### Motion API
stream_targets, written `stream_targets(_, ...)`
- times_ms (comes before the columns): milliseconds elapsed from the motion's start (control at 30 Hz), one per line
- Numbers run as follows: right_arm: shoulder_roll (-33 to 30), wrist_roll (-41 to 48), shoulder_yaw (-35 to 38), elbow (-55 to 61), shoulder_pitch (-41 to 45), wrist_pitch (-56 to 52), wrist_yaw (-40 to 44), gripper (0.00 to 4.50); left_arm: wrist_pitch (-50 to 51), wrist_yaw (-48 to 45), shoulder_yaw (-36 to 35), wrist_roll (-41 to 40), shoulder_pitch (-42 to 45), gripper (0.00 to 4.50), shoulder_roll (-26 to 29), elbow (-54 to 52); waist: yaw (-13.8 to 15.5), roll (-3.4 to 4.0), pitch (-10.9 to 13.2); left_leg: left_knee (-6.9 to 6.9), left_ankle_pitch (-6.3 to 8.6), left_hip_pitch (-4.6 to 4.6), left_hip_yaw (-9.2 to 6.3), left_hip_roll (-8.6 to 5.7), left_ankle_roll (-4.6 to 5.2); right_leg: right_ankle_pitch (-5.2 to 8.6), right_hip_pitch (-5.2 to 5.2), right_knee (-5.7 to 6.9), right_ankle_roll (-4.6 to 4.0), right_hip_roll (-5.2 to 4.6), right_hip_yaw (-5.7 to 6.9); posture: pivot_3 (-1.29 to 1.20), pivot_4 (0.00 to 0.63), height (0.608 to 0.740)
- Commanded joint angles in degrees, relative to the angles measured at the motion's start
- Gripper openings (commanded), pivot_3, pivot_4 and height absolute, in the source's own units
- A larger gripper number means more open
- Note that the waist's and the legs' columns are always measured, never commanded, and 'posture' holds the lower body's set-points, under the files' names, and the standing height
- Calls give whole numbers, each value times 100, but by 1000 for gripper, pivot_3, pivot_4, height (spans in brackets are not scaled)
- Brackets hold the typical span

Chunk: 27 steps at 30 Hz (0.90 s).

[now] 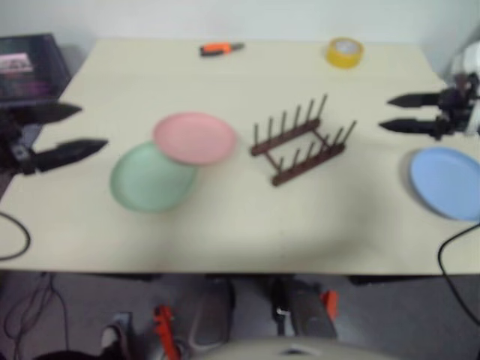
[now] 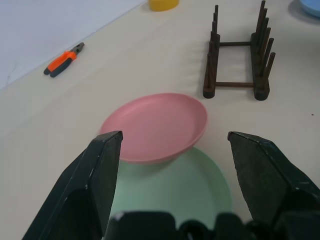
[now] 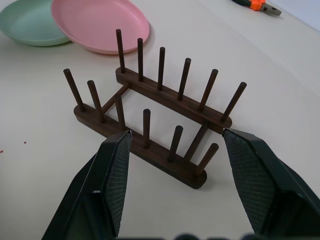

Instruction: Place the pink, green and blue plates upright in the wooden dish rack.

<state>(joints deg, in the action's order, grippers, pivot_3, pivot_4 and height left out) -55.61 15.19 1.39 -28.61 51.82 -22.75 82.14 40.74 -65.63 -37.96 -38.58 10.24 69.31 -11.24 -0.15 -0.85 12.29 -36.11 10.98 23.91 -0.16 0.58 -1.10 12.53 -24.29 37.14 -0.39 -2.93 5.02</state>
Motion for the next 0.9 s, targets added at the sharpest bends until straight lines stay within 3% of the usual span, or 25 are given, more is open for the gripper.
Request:
stream_targets(33, 75, 118, 145, 106, 30, 161, 1, 3143, 143, -32, -475, 4, -143, 3715, 119, -261, -8, 0, 0, 0, 0, 0, 2, 0, 0, 0, 0, 0, 0, 0, -1, 0, 150, 740)
stream_targets(167, 225, 88, 122, -31, 169, 283, 2, 3143, 248, -61, -547, -73, -291, 3715, 66, -396, -4, 0, 0, -1, 0, -4, 8, 4, 0, -5, -2, 1, -2, 1, -6, 0, 150, 740)
stream_targets(233, 316, -14, 87, -265, 310, 454, -56, 3143, 251, 84, -52, -214, -155, 3715, -65, -648, -1, 0, 0, -2, 0, -6, 8, 4, 0, -6, -1, 2, -4, 2, -6, 0, 150, 740)
stream_targets(300, 376, -32, 87, -340, 382, 524, -85, 3143, 263, 341, 675, -424, 162, 3715, -331, -1118, 10, -2, -2, -4, 0, -6, 10, 3, 0, -10, 1, 0, -4, 2, -11, 0, 150, 740)
stream_targets(367, 334, 47, 179, -147, 315, 482, -124, 3143, 471, 1044, 1802, -508, 791, 3715, -1060, -1704, 80, -2, -3, -6, 0, -8, 11, -1, 0, -15, 8, -2, 2, 3, -32, 0, 150, 740)
stream_targets(500, 119, 184, 404, 257, 55, 317, -210, 3143, 588, 2091, 3419, 306, 1337, 3715, -2038, -2157, 145, -31, 6, -24, -1, -2, 35, -4, 2, -37, 12, -8, 29, 32, -75, 0, 150, 740)
stream_targets(600, -57, 374, 606, 888, -362, -32, -318, 3143, 655, 2824, 4430, 937, 1486, 3715, -2733, -2058, 150, -30, 5, -31, 6, -5, 49, -6, 14, -39, 11, -12, 32, 32, -96, 0, 150, 740)
stream_targets(733, -263, 597, 846, 1532, -739, -371, -422, 3143, 756, 3267, 5170, 1475, 1698, 3715, -3353, -1630, 121, -30, 6, -59, 18, -9, 59, 6, 32, -47, 12, -4, 33, 42, -110, 0, 150, 740)
stream_targets(900, -468, 856, 1238, 2376, -1369, -845, -737, 3143, 212, 3615, 6041, 2303, 1982, 3715, -4409, -102, 147, -29, 1, -90, 16, -10, 62, 14, 35, -74, 19, -10, 19, 73, -116, 0, 150, 740)
